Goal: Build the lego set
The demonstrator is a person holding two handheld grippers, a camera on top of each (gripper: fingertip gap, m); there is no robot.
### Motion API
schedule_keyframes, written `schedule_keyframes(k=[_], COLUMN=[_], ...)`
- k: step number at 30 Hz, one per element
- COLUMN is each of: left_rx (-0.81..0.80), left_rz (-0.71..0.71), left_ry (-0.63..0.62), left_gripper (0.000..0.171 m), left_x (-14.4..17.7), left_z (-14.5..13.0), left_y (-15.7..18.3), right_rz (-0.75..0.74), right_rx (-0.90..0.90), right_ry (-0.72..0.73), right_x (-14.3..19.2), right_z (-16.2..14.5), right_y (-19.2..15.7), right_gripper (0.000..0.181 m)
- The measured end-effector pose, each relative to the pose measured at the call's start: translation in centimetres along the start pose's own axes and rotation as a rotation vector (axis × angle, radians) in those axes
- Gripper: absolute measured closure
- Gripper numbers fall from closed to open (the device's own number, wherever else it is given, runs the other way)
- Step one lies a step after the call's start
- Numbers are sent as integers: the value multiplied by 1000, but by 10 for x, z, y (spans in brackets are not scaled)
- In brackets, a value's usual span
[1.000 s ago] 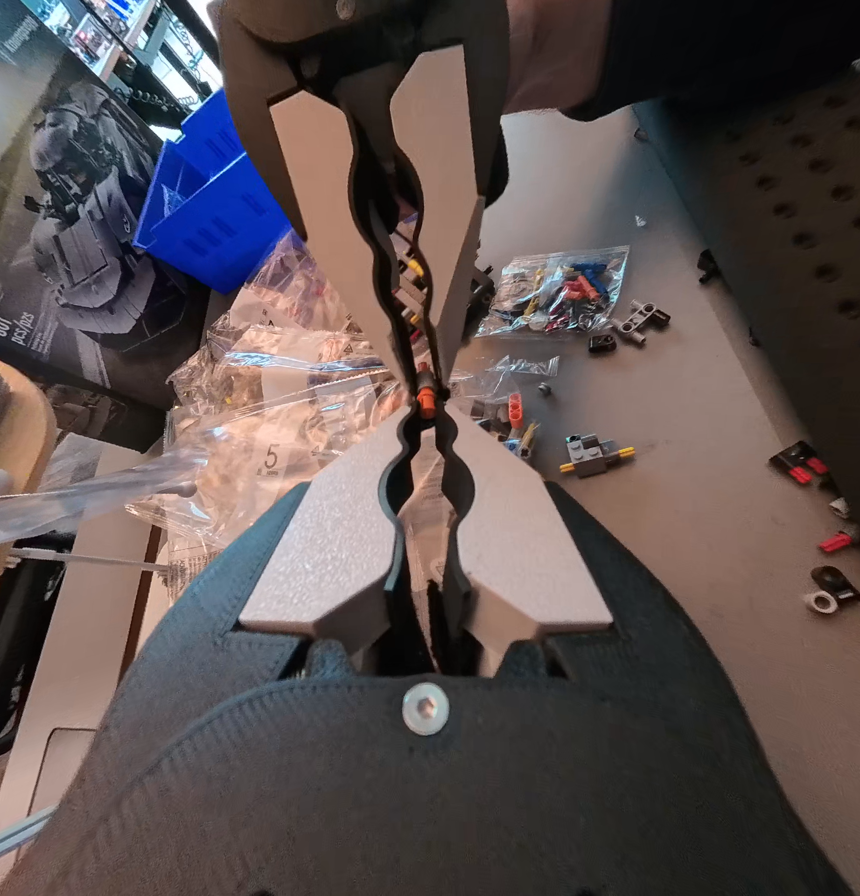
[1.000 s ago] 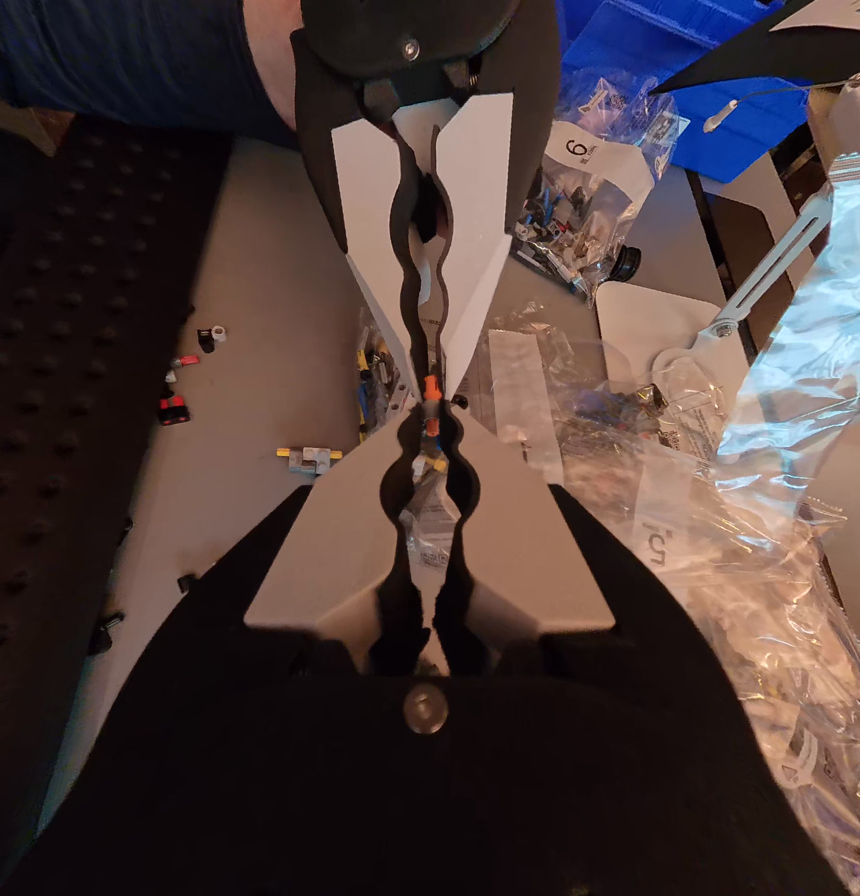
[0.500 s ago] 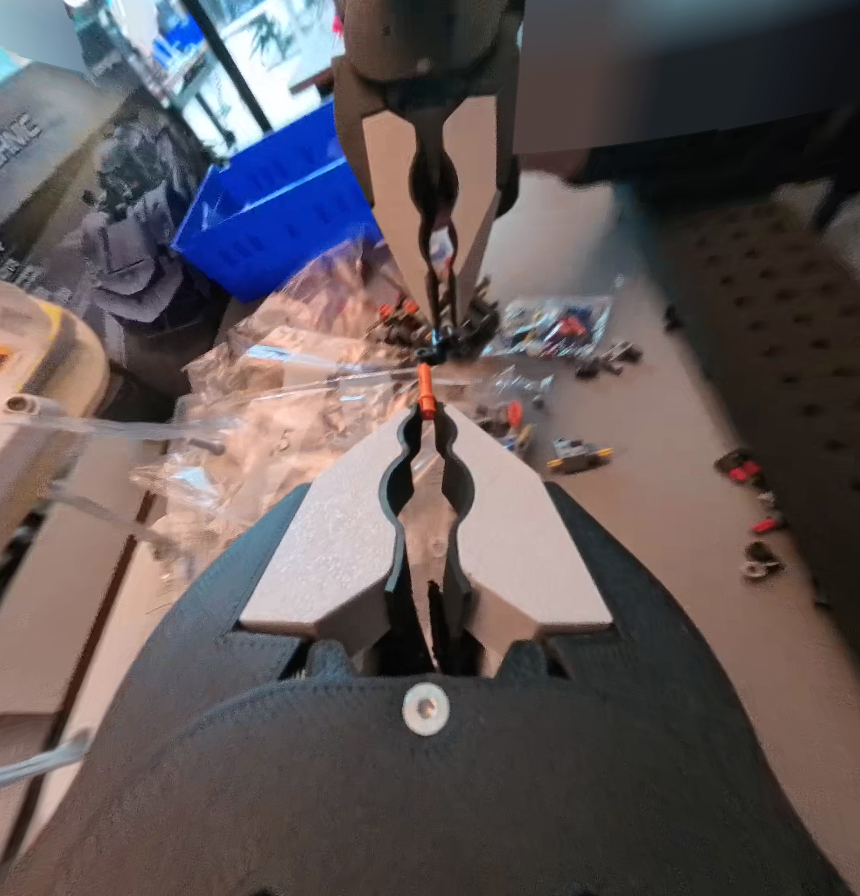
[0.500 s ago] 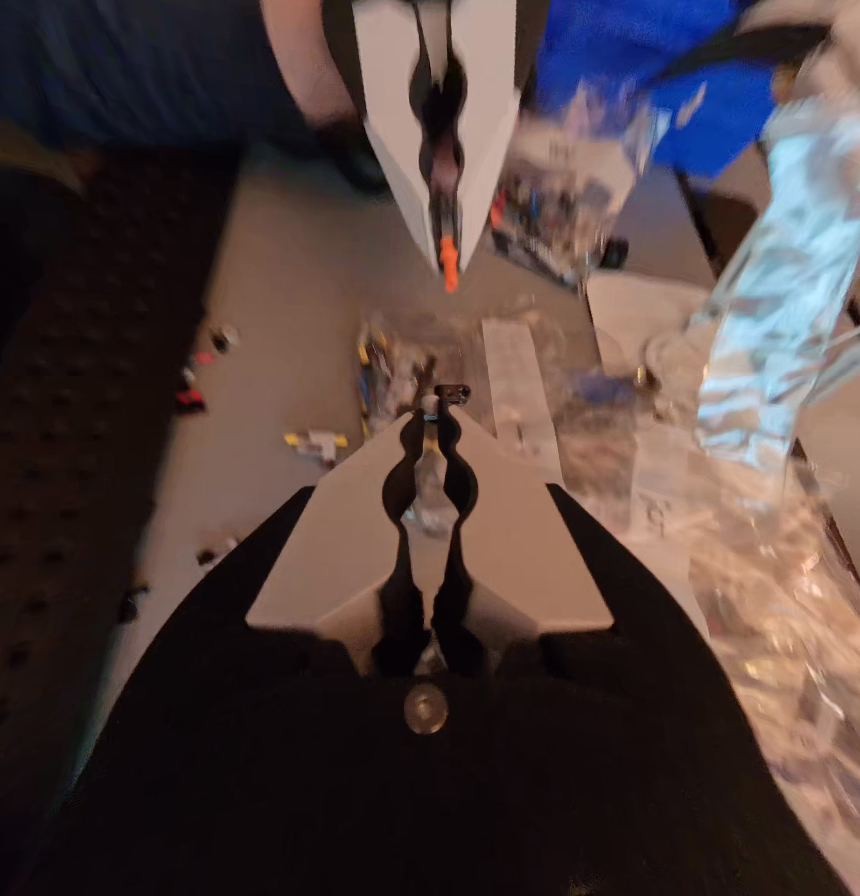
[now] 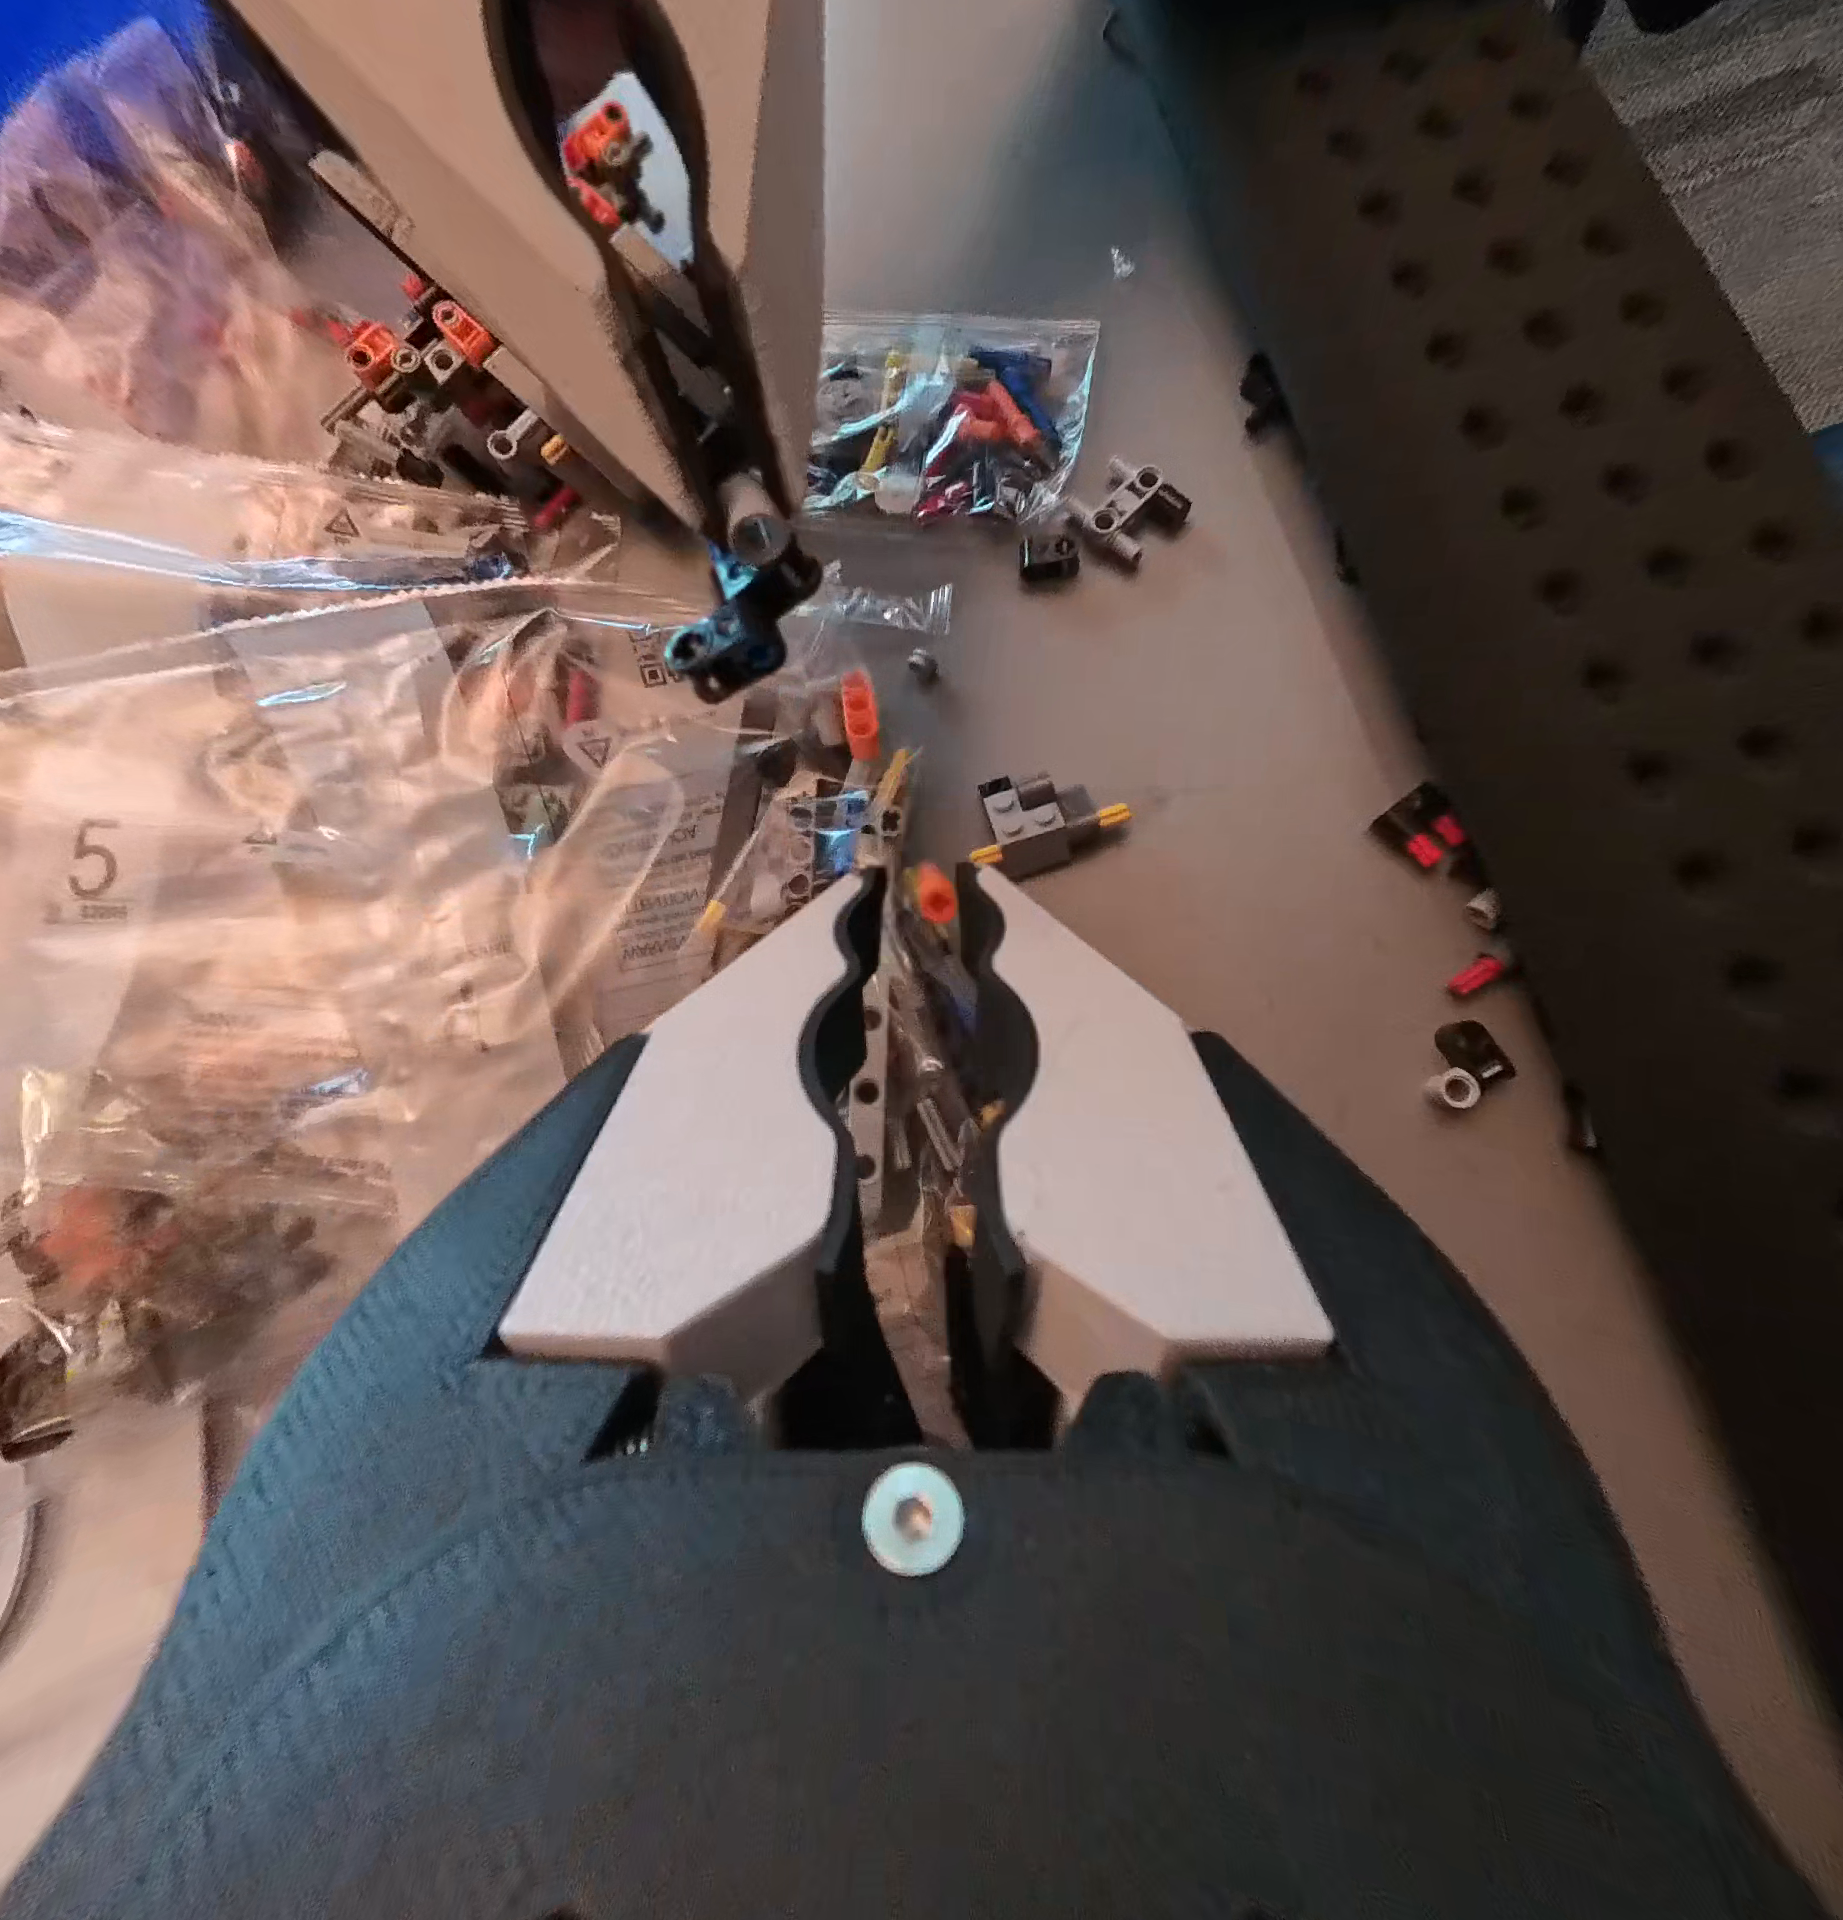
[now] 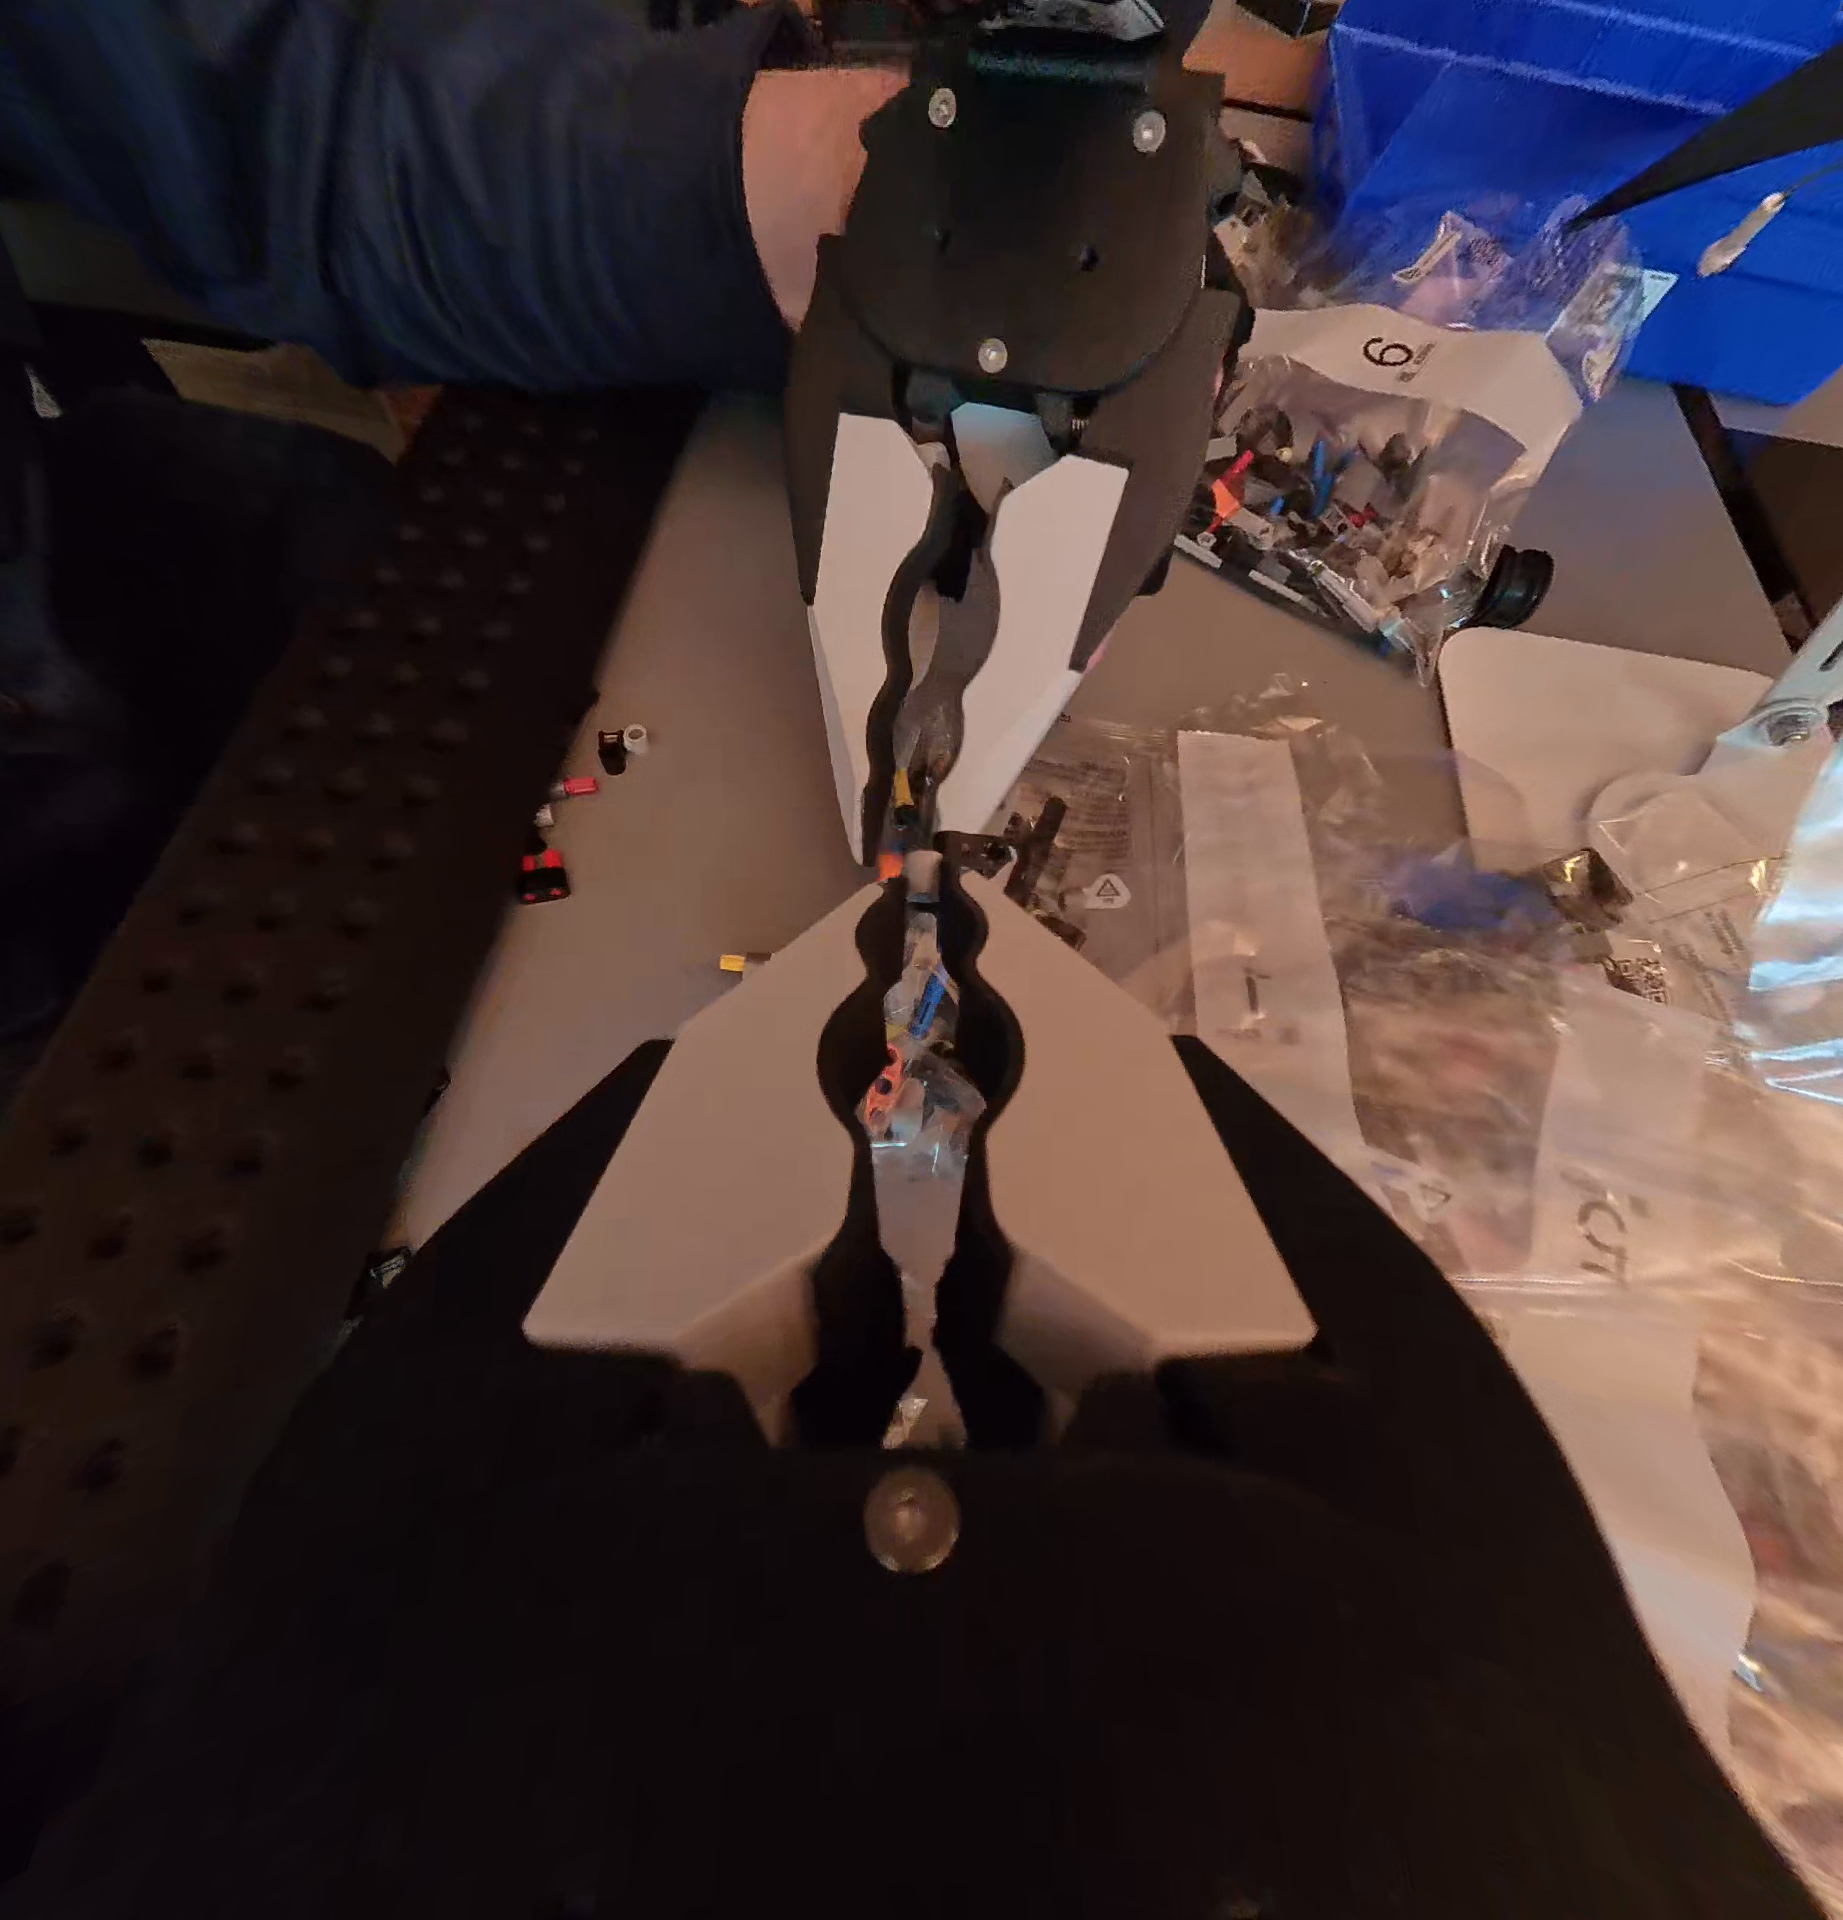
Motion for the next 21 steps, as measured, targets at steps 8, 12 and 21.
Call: schedule_keyframes(k=[8, 12, 21], left_rx=[-25, -61, -59], left_rz=[134, 176, 168], left_ry=[111, 143, 178], left_gripper=[143, 151, 153], left_x=[11, 15, 14], left_z=[18, 27, 32], left_y=[-19, -22, -22], right_rz=[-14, -29, -79], right_rx=[36, 63, 136], right_ry=[-20, -28, -70], right_x=[-6, -8, -12], right_z=[-4, -4, -7], right_y=[-1, -1, -1], right_gripper=[178, 178, 178])
Point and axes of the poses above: each gripper's, where its closed fingertips meet, x back along the fingers, z out of its top, y = z × x across the jaws, the point moved 1 cm from there along x, back along the fingers, and after that the axes turned 12 degrees about -z, right-handed, at the moved point
